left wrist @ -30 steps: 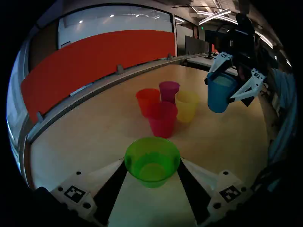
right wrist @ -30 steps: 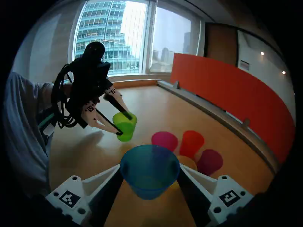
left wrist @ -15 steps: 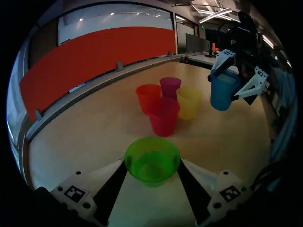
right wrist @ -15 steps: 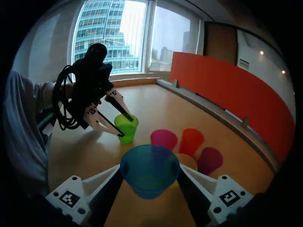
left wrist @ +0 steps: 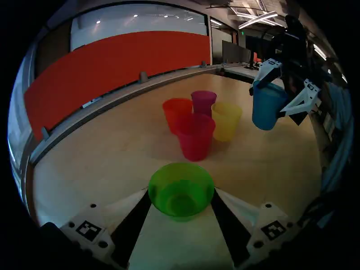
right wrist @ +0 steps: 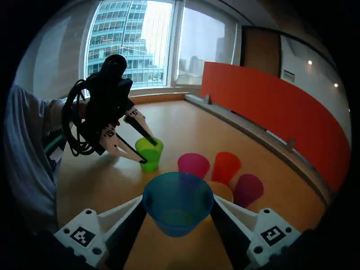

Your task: Pour water

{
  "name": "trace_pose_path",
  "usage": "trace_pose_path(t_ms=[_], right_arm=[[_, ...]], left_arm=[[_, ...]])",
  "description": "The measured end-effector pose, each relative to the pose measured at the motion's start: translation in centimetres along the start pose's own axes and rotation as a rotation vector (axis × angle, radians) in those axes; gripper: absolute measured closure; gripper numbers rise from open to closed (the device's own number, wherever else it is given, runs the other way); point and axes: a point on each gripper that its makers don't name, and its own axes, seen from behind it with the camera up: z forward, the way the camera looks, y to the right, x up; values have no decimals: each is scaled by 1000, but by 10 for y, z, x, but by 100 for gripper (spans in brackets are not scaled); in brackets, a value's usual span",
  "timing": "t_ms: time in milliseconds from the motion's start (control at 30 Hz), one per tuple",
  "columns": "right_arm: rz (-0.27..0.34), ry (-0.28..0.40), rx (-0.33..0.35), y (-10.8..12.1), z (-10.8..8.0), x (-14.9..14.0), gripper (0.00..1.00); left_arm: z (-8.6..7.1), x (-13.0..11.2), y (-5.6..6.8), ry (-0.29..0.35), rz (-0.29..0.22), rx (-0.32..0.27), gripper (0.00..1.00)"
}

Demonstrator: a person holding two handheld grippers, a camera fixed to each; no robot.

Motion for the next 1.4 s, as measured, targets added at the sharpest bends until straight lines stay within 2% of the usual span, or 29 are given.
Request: trace_pose_path(t_ms=[167,300,567,867,1200,1400], right_arm=[[2,0,-1,0,0,0,8],[4,0,-3,-1,0,-1,8],[4,-4,-5,-4,5,-7,8],[15,-19,0,-10,18,-24,8],[25,-49,10,-19,35,-49,8],[30,-66,15,-22,42,-60,8]], left_arm=[[-1,-3,-2,-5,1,4,12],[-3,-7,-6,-19,-2,13,1],[-11,-10,-5,-23,-3,15,1],[-33,-14,-9,2,-31,47,1],[-63,-5,-11,59,-44,81,1],[-75,1,-12,88,-55,94,1]])
